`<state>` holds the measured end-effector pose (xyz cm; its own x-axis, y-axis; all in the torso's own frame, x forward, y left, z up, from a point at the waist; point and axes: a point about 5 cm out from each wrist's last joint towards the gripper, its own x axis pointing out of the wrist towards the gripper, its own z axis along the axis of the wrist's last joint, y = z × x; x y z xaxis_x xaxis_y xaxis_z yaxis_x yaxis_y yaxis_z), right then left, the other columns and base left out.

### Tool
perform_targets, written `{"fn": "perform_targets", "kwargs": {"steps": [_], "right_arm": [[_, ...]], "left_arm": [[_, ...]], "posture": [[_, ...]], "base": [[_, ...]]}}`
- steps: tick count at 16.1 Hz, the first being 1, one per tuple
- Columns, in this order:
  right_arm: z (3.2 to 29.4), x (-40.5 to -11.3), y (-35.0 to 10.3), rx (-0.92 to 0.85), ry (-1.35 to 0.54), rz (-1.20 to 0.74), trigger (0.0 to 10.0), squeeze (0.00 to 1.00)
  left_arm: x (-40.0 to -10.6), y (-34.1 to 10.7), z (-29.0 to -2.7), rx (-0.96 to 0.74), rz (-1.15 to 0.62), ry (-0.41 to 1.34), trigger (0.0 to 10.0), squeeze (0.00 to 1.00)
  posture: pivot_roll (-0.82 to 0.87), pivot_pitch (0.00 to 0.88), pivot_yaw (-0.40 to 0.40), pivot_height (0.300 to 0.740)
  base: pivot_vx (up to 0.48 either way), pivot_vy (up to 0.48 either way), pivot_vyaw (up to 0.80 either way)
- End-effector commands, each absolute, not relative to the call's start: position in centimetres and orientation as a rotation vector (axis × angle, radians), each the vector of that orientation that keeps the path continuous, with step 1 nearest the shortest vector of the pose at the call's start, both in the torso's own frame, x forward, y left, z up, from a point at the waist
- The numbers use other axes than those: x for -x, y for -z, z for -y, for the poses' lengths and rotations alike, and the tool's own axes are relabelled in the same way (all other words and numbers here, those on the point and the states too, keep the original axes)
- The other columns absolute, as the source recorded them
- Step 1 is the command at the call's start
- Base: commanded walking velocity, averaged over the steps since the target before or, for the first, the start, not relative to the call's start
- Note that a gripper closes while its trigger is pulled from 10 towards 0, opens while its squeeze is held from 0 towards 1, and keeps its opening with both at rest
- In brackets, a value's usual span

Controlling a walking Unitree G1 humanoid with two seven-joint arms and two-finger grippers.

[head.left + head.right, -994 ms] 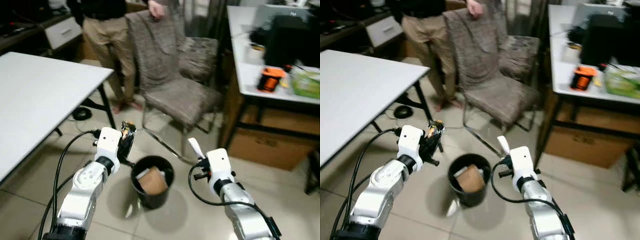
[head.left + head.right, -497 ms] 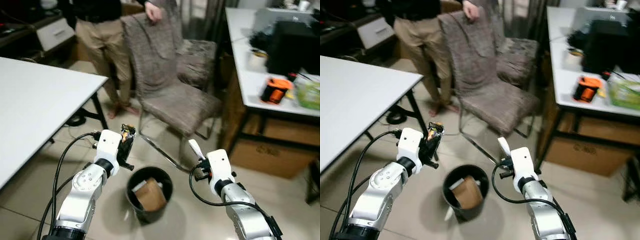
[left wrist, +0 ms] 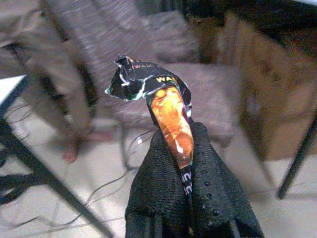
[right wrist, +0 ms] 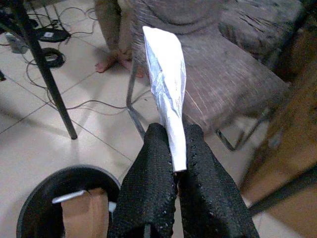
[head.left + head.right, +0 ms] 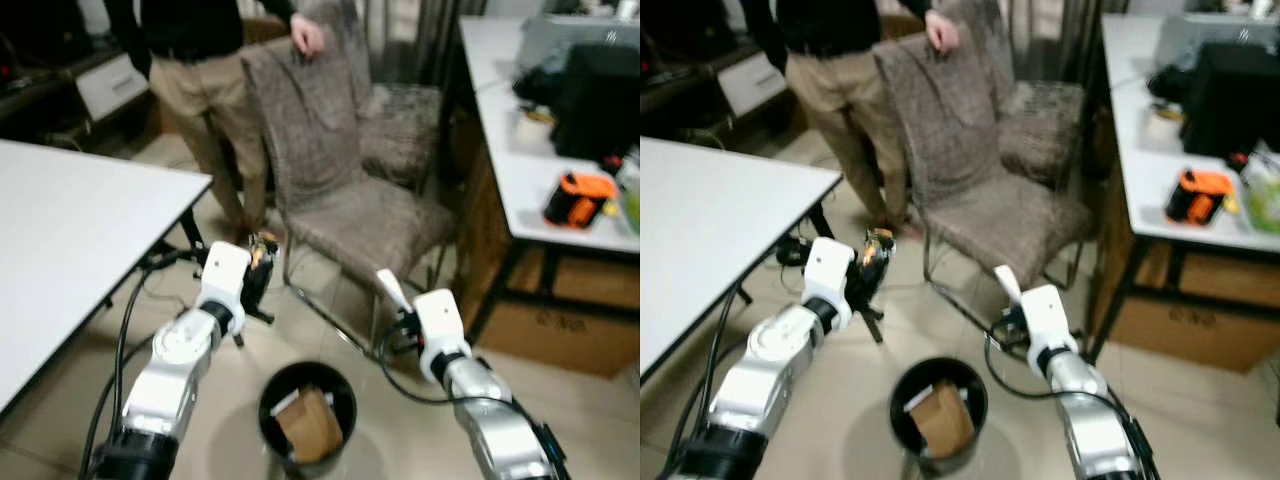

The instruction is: Picking trash to rubbish bin

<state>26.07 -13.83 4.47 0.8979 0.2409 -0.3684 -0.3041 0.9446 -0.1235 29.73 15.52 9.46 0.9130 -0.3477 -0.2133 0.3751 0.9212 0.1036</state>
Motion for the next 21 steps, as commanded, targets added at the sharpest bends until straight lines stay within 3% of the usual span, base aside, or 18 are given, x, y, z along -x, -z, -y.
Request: {"fn": "perform_targets", "kwargs": {"steps": [1,5,9,17,21], "right_arm": [[12.8,-26.0,-4.8,0.184,-0.325,-0.333,10.0,0.00],[13.4,-25.6,-4.9,0.195,-0.346,-0.340,10.0,0.00],[13.6,-25.1,-4.9,0.254,-0.432,-0.358,10.0,0.00],[13.9,-21.9,-7.5,0.285,-0.697,-0.415,10.0,0.00],[14.5,-21.6,-8.0,0.296,-0.677,-0.440,10.0,0.00]], "left_arm": [[-29.9,-8.9,-16.8,-0.189,-0.232,0.342,10.0,0.00],[-30.2,-7.3,-17.3,-0.254,-0.343,0.361,10.0,0.00],[-30.5,-4.6,-15.9,-0.281,-0.467,0.470,10.0,0.00],[-32.5,-3.5,-11.7,-0.231,-0.511,0.539,10.0,0.00],[-32.4,-3.0,-11.3,-0.231,-0.533,0.550,10.0,0.00]], "posture": [[-0.10,0.000,0.055,0.740],[-0.10,0.000,0.045,0.740],[-0.13,0.000,0.049,0.740],[-0.17,0.051,0.048,0.740],[-0.16,0.055,0.045,0.740]], "base": [[0.000,0.000,0.00],[0.000,0.000,0.00],[0.000,0.000,0.00],[0.000,0.000,0.00],[0.000,0.000,0.00]]}}
